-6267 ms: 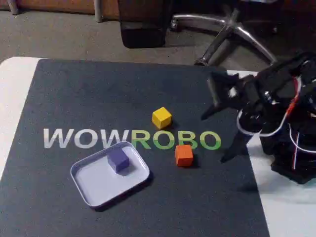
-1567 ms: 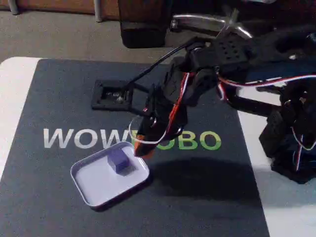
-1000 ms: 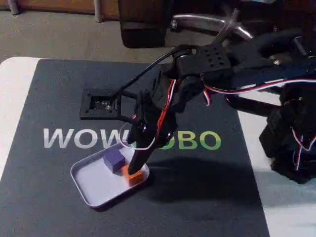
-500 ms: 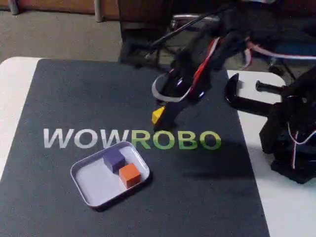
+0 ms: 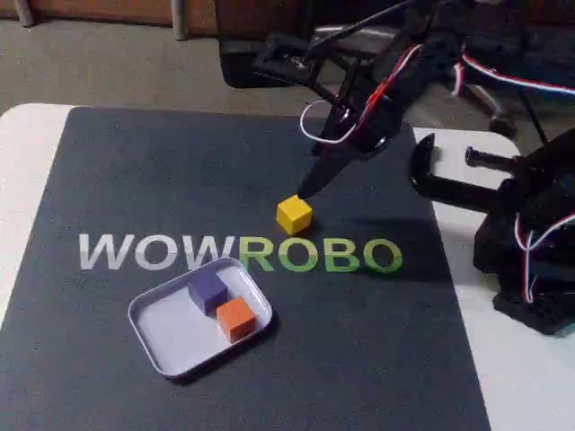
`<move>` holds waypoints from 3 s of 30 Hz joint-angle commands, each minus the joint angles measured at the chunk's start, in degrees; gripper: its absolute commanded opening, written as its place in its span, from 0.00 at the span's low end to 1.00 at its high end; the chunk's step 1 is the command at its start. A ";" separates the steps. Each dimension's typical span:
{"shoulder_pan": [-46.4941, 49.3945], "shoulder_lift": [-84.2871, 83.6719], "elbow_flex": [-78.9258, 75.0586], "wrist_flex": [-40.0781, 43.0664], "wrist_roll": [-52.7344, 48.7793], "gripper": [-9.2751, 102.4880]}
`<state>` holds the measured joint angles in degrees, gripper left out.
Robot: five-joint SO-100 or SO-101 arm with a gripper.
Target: Move blocks one by one until all three blocks are in the tray.
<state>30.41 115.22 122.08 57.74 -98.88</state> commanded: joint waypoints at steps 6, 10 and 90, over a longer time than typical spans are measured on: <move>3.52 -4.66 -0.88 -0.62 -7.56 0.33; 3.60 -7.91 -1.05 -1.67 -10.20 0.33; -10.02 -11.16 -7.38 -6.50 2.64 0.01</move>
<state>23.20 99.40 117.16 50.19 -98.26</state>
